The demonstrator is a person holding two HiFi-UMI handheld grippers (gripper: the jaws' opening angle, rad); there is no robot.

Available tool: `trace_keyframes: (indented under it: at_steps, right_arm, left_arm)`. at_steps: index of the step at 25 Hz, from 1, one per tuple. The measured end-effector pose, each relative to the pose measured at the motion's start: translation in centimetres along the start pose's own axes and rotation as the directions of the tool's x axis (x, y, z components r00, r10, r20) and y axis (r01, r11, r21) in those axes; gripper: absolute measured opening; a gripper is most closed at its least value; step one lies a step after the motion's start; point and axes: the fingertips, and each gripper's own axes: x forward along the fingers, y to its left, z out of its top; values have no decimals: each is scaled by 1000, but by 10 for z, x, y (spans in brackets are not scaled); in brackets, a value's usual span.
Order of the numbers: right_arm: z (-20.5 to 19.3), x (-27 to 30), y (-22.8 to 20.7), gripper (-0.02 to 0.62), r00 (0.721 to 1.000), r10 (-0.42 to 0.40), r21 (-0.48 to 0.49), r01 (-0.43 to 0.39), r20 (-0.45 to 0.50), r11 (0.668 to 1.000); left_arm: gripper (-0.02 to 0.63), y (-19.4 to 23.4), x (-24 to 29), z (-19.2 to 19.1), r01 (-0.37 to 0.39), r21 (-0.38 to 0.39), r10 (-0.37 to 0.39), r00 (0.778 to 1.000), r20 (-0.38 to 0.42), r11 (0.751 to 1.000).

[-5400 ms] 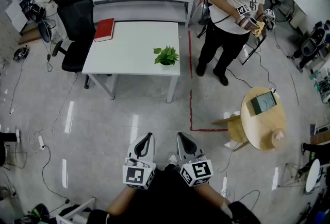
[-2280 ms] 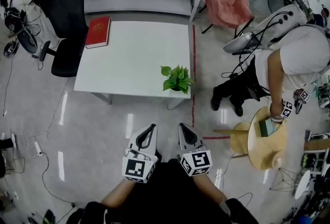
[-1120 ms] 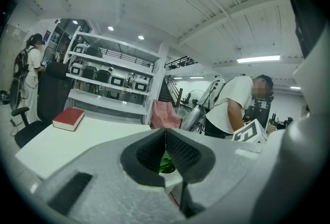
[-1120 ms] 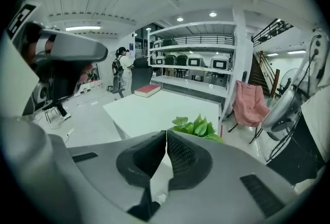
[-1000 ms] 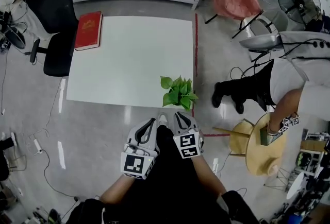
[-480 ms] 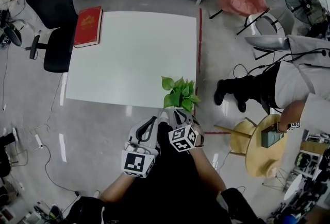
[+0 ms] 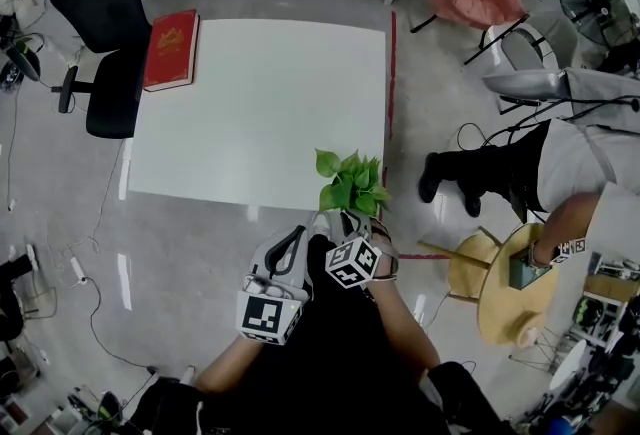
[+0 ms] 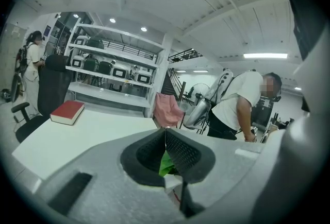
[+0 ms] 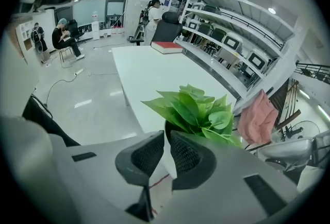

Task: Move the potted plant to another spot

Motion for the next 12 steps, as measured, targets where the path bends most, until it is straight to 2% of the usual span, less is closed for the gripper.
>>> trace_keyframes:
  at_steps: [7, 12]
  right_arm:
    - [-10, 18, 2, 15, 997, 12, -80, -17, -74, 997]
    - [-13, 25, 2, 15, 996, 12, -111, -21, -86, 994]
  left_arm:
    - [17, 3, 5, -2, -5, -9, 4, 1000, -11, 1000]
    - [17, 6, 7, -3, -9, -7, 9, 1000, -6, 1000]
